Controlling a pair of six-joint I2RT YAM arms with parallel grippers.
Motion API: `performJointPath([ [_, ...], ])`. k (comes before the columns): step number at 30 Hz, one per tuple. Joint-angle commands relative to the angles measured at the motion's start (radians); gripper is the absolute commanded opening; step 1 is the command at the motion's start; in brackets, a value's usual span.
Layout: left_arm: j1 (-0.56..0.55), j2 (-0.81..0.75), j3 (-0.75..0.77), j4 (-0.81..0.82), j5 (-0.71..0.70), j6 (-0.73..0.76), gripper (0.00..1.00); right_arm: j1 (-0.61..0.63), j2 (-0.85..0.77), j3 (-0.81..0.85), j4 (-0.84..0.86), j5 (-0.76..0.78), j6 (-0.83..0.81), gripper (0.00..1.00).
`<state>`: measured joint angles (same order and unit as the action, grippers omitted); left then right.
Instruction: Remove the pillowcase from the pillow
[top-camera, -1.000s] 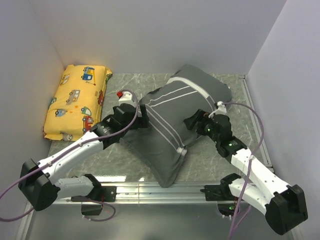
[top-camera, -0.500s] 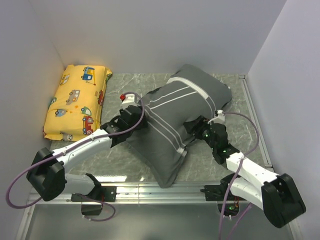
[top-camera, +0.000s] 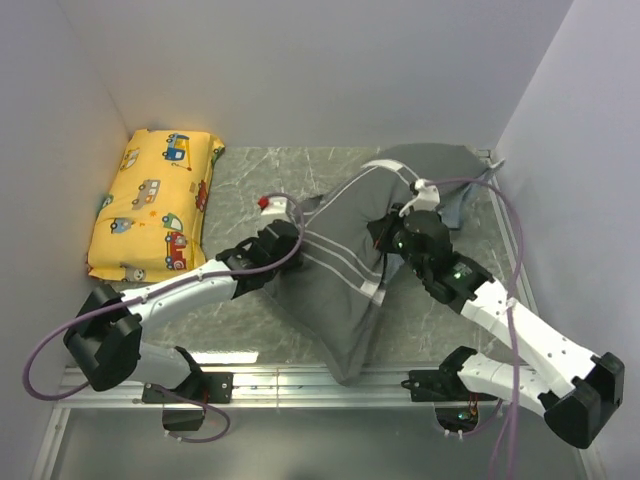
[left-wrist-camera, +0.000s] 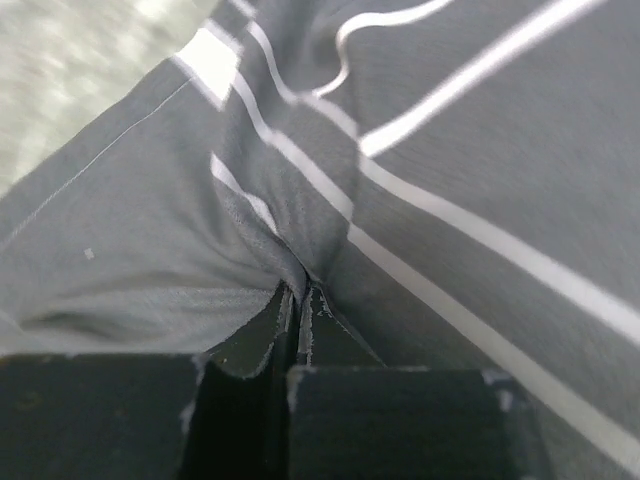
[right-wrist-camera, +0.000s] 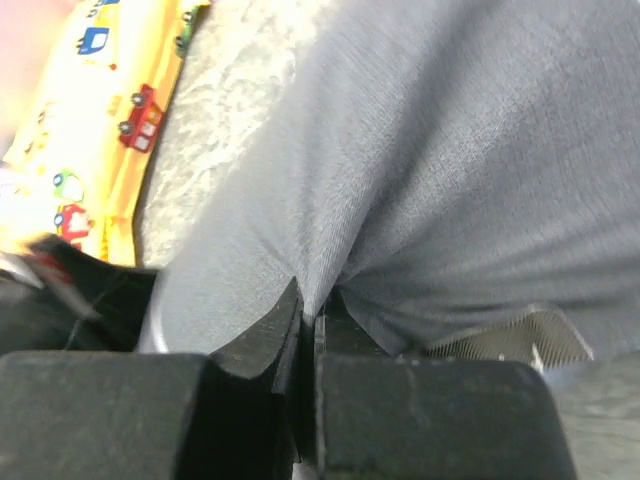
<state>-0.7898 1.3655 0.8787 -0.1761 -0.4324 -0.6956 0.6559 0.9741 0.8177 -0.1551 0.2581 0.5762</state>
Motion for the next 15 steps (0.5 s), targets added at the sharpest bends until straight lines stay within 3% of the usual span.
performJointPath([
  [1, -0.103, -0.041, 0.008, -0.08, 0.106, 0.007, 0.0, 0.085, 0.003, 0.298, -0.046, 0.081, -0.088, 0.0],
  [5, -0.132, -0.166, -0.017, -0.112, 0.153, -0.018, 0.0, 0.117, 0.167, 0.458, -0.098, 0.128, -0.113, 0.0],
  [9, -0.123, -0.304, -0.06, -0.123, 0.178, -0.035, 0.04, 0.114, 0.464, 0.514, -0.072, 0.158, -0.104, 0.0],
  [14, -0.109, -0.322, -0.035, -0.175, 0.195, -0.032, 0.07, 0.091, 0.741, 0.546, 0.012, 0.133, -0.059, 0.0],
  [15, -0.109, -0.324, -0.018, -0.19, 0.176, -0.031, 0.13, 0.074, 0.808, 0.554, 0.025, 0.104, -0.043, 0.0],
])
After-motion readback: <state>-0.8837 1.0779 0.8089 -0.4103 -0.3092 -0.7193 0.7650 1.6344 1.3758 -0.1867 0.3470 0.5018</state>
